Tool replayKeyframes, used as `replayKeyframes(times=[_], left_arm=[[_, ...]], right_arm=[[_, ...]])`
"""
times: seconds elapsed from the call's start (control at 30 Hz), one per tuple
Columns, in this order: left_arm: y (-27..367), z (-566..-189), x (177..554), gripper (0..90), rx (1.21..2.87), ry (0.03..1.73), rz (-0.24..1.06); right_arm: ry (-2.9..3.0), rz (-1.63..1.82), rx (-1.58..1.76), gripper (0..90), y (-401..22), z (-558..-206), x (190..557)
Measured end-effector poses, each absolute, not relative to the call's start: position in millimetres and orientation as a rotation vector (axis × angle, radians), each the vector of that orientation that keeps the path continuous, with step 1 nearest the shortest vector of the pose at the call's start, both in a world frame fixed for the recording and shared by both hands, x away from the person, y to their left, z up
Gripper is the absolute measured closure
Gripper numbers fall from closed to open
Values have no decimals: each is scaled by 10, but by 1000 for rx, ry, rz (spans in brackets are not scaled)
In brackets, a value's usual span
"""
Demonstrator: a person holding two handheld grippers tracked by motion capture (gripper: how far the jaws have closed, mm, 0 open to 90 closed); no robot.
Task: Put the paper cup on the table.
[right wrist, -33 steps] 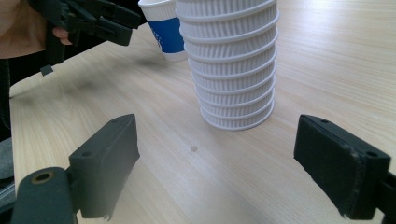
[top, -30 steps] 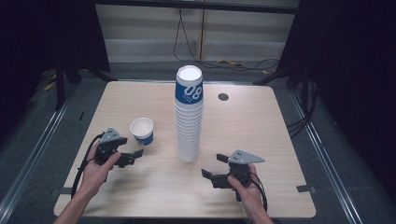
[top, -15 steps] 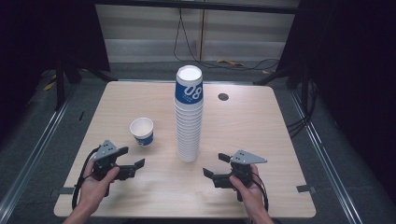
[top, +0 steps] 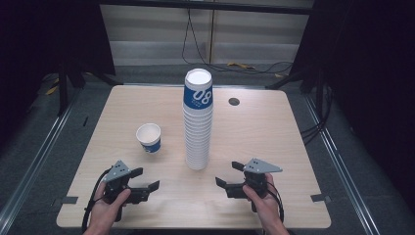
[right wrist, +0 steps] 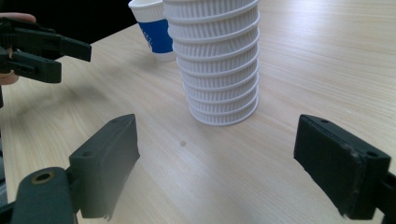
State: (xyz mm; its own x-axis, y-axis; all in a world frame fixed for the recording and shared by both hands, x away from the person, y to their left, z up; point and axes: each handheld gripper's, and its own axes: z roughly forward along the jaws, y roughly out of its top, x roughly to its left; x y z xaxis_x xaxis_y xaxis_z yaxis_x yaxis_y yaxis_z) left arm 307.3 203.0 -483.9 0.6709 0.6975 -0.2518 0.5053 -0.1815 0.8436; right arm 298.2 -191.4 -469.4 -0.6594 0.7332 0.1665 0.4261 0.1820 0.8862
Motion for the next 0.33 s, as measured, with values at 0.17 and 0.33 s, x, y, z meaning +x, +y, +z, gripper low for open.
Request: replayKeyframes(times=[0.17,0.33], left_arm=[[2088,-4842,3066,157,1829,920,249],[2099,-4954,3043,157,1853,941,221]], right_arm=[[2127,1466,1085,137,-1963,-4656,2939],[2140,1439,1086,136,-1963,-4673,2899]])
